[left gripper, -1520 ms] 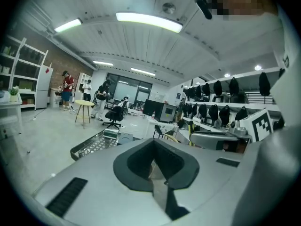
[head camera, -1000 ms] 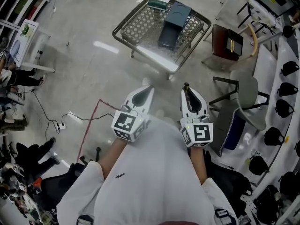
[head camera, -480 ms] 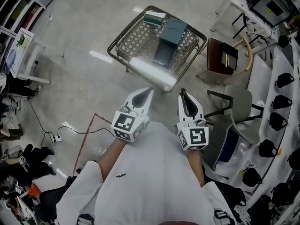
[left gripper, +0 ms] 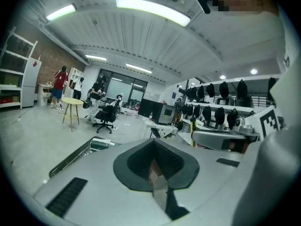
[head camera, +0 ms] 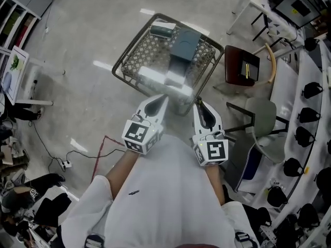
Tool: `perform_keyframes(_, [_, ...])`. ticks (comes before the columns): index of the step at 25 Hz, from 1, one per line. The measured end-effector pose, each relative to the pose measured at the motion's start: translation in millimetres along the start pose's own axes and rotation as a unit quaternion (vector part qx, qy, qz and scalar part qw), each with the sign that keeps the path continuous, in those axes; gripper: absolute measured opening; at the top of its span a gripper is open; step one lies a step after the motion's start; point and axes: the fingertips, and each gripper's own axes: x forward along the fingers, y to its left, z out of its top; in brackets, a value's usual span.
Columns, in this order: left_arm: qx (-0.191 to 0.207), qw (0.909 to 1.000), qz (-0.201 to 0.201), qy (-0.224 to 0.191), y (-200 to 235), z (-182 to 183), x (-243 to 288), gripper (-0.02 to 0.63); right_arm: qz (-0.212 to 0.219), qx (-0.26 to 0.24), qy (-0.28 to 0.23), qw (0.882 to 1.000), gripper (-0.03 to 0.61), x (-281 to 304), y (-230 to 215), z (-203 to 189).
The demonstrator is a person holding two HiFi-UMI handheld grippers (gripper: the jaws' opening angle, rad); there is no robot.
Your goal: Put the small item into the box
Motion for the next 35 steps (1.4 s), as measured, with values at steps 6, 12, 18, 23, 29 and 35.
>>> perform_keyframes(6, [-0.004, 0.9998, -0.018, 0.010, 33, 8, 35, 0.002, -0.017, 0.000, 0.007, 1.000, 0.043, 47, -17, 0])
perform_keyframes(12, [-0.001, 0.9995, -0.028, 0.017, 72, 16, 60, 0.002, -0.028, 0.006, 0.019, 0.999, 0.043, 95, -21, -9])
perform_keyframes(18, [-0.002, 0.9990, -0.038, 0.021, 106, 25, 80, 0.002, -0.035, 0.006, 0.029, 0.999, 0.043, 137, -20, -16])
perform_keyframes(23, [0.002, 0.9986, -0.043, 0.031, 117, 29, 95, 0.002, -0.034, -0.002, 0.029, 0.999, 0.043, 158, -26, -15])
perform_keyframes(29, [0.005, 0.9987, -0.037, 0.033, 122, 31, 106, 0.002, -0.034, 0.005, 0.039, 0.999, 0.043, 174, -41, -24])
perform_keyframes(35, [0.000, 0.9985, -0.027, 0.048, 128, 18, 120, 0.002, -0.030, 0.010, 0.049, 0.998, 0.043, 188, -54, -37])
